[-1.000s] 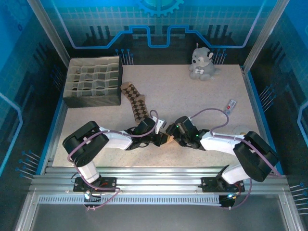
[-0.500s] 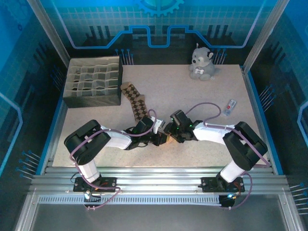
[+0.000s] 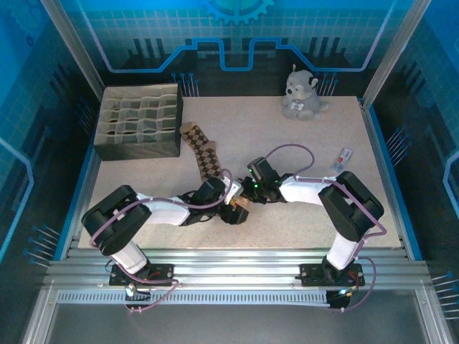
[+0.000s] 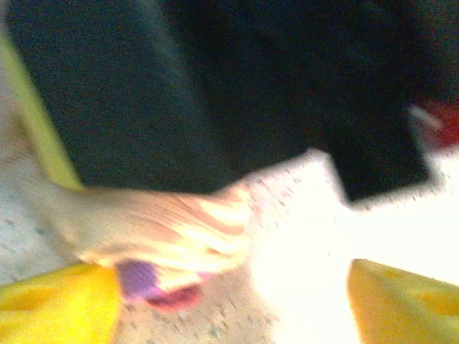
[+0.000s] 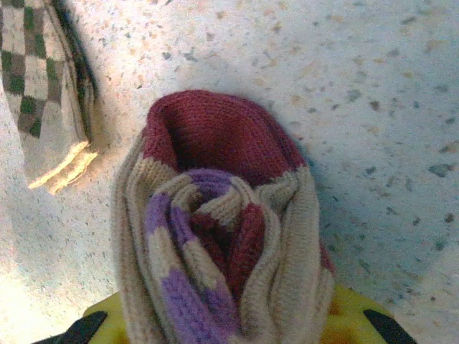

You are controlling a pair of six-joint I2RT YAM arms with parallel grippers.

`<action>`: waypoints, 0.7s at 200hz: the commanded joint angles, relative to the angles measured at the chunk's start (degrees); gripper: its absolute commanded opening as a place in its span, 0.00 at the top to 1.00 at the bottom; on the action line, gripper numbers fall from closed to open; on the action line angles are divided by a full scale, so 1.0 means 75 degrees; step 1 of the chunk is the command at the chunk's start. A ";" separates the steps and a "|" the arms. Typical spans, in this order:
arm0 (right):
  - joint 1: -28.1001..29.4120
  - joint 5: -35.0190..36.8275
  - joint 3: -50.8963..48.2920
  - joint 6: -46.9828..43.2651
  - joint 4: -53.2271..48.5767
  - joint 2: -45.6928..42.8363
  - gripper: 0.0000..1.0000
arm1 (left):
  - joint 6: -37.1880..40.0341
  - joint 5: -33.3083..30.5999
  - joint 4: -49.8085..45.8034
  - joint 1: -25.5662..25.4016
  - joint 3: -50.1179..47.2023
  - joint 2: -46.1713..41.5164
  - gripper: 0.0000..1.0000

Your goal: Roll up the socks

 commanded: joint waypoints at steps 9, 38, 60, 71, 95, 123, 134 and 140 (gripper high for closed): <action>0.0093 0.0674 0.0080 -0.1351 -0.0931 0.0002 1.00 | 0.0905 -0.0301 -0.0571 -0.0094 -0.0315 -0.0992 0.01; 0.0098 0.1021 0.0666 -0.2339 -0.1352 -0.0466 1.00 | 0.1286 -0.1086 -0.0927 -0.0038 -0.0513 -0.2267 0.01; 0.0096 0.1257 0.1058 -0.3176 -0.1627 -0.0861 1.00 | 0.0859 -0.2236 -0.1689 0.0293 -0.0379 -0.3248 0.01; 0.0107 0.1324 0.1211 -0.3616 -0.1662 -0.1030 1.00 | 0.0529 -0.2159 -0.2168 0.0803 -0.0136 -0.3578 0.00; 0.0098 0.1298 0.1617 -0.4461 -0.1721 -0.1302 1.00 | -0.0525 -0.1737 -0.3278 0.2218 0.0709 -0.3574 0.00; 0.0043 0.1102 0.2243 -0.5281 -0.1777 -0.1383 1.00 | 0.0086 -0.1080 -0.4195 0.3352 0.1955 -0.3021 0.01; 0.0008 0.1044 0.2506 -0.5508 -0.1826 -0.1319 1.00 | 0.0257 -0.0794 -0.4435 0.3834 0.2458 -0.2648 0.01; 0.0017 0.1050 0.2676 -0.5650 -0.1865 -0.1264 1.00 | 0.0274 -0.0691 -0.4596 0.4095 0.2809 -0.2397 0.01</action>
